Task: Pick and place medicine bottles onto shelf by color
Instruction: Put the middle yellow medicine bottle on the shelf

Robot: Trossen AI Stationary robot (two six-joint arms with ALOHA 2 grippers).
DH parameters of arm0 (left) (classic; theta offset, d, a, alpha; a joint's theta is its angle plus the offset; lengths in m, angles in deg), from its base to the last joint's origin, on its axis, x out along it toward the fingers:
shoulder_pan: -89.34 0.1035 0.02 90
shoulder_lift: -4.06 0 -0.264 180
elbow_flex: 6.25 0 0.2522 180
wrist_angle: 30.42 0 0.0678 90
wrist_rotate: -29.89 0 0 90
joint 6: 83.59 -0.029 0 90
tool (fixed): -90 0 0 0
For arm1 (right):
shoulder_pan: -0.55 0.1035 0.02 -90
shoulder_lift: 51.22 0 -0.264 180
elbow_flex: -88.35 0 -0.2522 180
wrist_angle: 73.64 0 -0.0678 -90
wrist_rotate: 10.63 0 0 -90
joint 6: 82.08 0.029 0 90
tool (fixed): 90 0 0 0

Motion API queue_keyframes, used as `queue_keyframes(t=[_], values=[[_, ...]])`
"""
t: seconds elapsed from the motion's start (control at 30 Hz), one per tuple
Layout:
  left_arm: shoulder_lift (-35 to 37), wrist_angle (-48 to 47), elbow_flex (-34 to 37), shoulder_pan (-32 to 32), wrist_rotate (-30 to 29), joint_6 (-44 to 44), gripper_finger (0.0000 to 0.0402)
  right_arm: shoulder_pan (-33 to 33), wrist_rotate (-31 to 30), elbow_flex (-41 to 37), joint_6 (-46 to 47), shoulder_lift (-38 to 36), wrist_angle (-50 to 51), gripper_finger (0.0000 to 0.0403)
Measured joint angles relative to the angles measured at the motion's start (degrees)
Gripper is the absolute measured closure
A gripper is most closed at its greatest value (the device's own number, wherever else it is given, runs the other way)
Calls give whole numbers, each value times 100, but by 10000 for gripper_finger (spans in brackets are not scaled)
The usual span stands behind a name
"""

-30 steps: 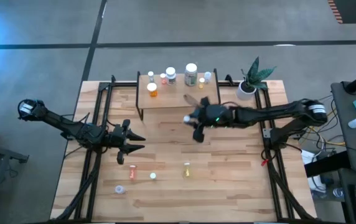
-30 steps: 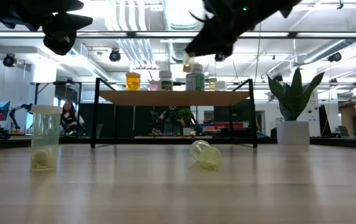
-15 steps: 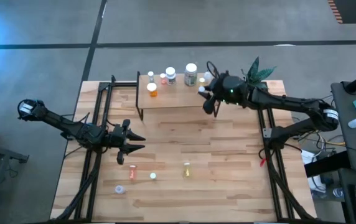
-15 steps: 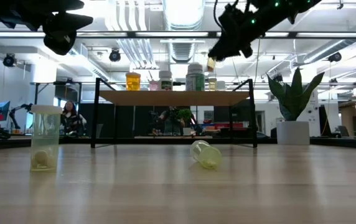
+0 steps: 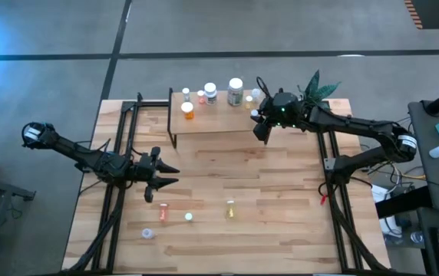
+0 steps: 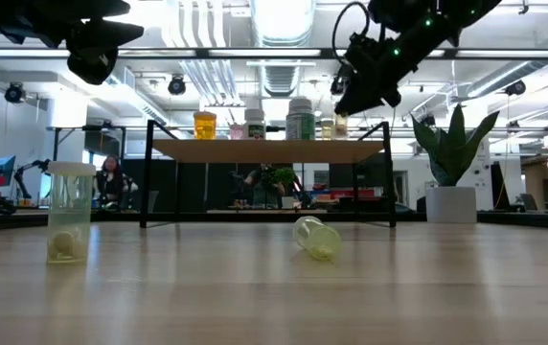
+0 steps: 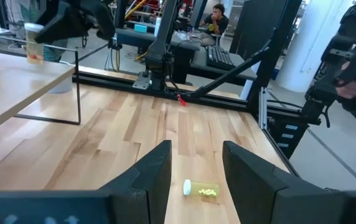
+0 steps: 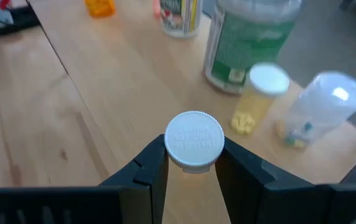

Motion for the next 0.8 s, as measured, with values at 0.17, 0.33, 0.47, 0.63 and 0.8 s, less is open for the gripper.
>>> queue_keyframes(t=[0.17, 0.33, 0.47, 0.63, 0.8], values=[[-3, 0, 0, 0, -3, -2, 275, -3, -55, -255, 30, 0, -96, 291], [-18, 2, 0, -2, -8, -2, 275, -39, -71, -318, 43, 0, -204, 291], [-35, 20, 0, 0, -10, 0, 275, -79, -96, -318, 43, 0, -202, 291], [-85, 104, 0, -1, -14, -2, 275, -171, -107, -318, 45, 0, -200, 286], [-140, 103, 0, 0, -17, 0, 275, -190, -109, -318, 80, 0, -182, 263]])
